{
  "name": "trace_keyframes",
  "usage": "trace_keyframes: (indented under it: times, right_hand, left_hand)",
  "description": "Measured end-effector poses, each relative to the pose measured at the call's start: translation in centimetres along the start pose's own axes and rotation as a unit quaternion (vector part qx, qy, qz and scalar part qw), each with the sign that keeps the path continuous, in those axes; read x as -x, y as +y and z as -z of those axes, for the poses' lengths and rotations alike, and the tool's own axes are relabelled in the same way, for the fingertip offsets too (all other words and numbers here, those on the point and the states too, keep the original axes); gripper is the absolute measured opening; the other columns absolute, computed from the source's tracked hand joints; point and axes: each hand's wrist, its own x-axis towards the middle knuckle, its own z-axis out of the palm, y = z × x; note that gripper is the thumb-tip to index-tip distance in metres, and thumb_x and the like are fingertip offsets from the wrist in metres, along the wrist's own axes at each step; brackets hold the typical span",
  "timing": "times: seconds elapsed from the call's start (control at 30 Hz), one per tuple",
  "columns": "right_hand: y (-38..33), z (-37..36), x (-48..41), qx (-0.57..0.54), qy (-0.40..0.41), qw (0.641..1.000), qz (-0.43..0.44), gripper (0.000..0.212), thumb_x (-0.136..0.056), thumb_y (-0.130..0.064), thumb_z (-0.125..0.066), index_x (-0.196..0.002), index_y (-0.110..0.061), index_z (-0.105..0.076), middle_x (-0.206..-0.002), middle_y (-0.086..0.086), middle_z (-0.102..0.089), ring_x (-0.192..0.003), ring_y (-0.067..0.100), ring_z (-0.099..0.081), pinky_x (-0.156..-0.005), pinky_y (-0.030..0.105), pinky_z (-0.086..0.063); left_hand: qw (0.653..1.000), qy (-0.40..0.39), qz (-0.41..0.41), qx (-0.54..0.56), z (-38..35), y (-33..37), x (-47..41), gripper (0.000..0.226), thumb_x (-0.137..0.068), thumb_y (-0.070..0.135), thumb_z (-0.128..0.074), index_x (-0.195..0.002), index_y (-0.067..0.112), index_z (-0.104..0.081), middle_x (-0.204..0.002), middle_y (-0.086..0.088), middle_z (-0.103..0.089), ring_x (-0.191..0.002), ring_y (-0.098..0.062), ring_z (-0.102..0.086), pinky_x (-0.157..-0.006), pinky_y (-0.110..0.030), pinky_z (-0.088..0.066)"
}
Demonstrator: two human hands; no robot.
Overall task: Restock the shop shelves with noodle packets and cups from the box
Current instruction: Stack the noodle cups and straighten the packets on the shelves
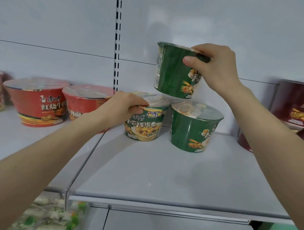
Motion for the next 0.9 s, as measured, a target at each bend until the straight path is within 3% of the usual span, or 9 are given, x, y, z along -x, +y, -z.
trace_keyframes:
  times: [0.33, 0.43, 0.53, 0.63, 0.7, 0.8, 0.9]
  right_hand:
    - [-0.6, -0.7, 0.2, -0.007, -0.001, 1.000, 0.002, 0.023, -0.081, -0.023, -0.068, -0.099, -0.008, -0.069, -0.085, -0.002, -0.061, -0.069, 0.001, -0.052, -0.066, 0.012, -0.038]
    - [-1.0, -0.5, 0.2, -0.011, -0.001, 1.000, 0.006, 0.022, -0.081, -0.023, -0.068, -0.098, -0.009, -0.070, -0.085, -0.004, -0.062, -0.069, -0.001, -0.053, -0.066, 0.011, -0.039]
    - [-1.8, -0.1, 0.5, -0.019, 0.000, 1.000, 0.016, 0.021, -0.080, -0.024, -0.069, -0.097, -0.012, -0.070, -0.083, -0.005, -0.062, -0.065, -0.011, -0.052, -0.065, 0.009, -0.039]
    - [-2.8, 0.1, 1.2, -0.036, -0.007, 0.999, 0.023, 0.020, -0.079, -0.024, -0.070, -0.095, -0.012, -0.071, -0.083, -0.004, -0.064, -0.070, -0.001, -0.055, -0.069, 0.017, -0.043]
    - [-3.1, 0.5, 1.5, -0.041, -0.008, 0.999, 0.024, 0.022, -0.080, -0.025, -0.069, -0.097, -0.012, -0.070, -0.084, -0.006, -0.064, -0.074, 0.002, -0.056, -0.072, 0.018, -0.045]
    - [-2.3, 2.4, 1.7, -0.054, -0.007, 0.998, 0.026, 0.020, -0.087, -0.023, -0.061, -0.106, -0.018, -0.066, -0.090, -0.019, -0.061, -0.084, -0.009, -0.056, -0.081, 0.011, -0.044]
    - [0.9, 5.2, 2.2, -0.042, -0.024, 0.999, -0.006, 0.031, -0.088, 0.000, -0.047, -0.106, -0.021, -0.060, -0.106, -0.010, -0.062, -0.093, -0.016, -0.054, -0.088, 0.007, -0.041]
  left_hand:
    - [1.000, 0.000, 0.016, 0.010, -0.2, 0.5, -0.2, 0.034, -0.087, 0.013, -0.062, -0.121, 0.010, -0.061, -0.119, -0.010, -0.063, -0.110, -0.024, -0.057, -0.090, -0.025, -0.039]
    - [0.993, 0.022, 0.080, 0.087, 0.0, 1.4, 0.1, 0.068, -0.083, 0.037, -0.065, -0.139, 0.010, -0.039, -0.139, -0.007, -0.047, -0.126, -0.021, -0.046, -0.097, -0.025, -0.034]
    - [0.964, 0.100, 0.137, 0.204, 0.5, 3.8, -0.5, 0.107, -0.065, 0.056, -0.071, -0.146, 0.011, -0.018, -0.147, -0.003, -0.035, -0.133, -0.018, -0.036, -0.105, -0.033, -0.032]
    - [0.935, 0.155, 0.119, 0.296, 0.7, 5.4, -2.2, 0.094, -0.058, 0.047, -0.083, -0.132, 0.016, -0.032, -0.123, 0.009, -0.050, -0.113, -0.009, -0.049, -0.094, -0.027, -0.043]
    - [0.928, 0.168, 0.099, 0.317, 0.6, 5.9, -2.7, 0.093, -0.055, 0.045, -0.084, -0.128, 0.018, -0.035, -0.119, 0.010, -0.052, -0.109, -0.007, -0.053, -0.091, -0.024, -0.046]
    - [0.925, 0.192, 0.104, 0.311, 0.5, 6.0, -2.9, 0.092, -0.058, 0.044, -0.084, -0.131, 0.015, -0.036, -0.119, 0.007, -0.053, -0.108, -0.009, -0.053, -0.089, -0.023, -0.046]
    - [0.916, 0.224, 0.124, 0.309, 0.9, 5.5, -3.0, 0.082, -0.064, 0.043, -0.080, -0.129, 0.014, -0.038, -0.113, 0.008, -0.052, -0.102, -0.009, -0.054, -0.081, -0.016, -0.043]
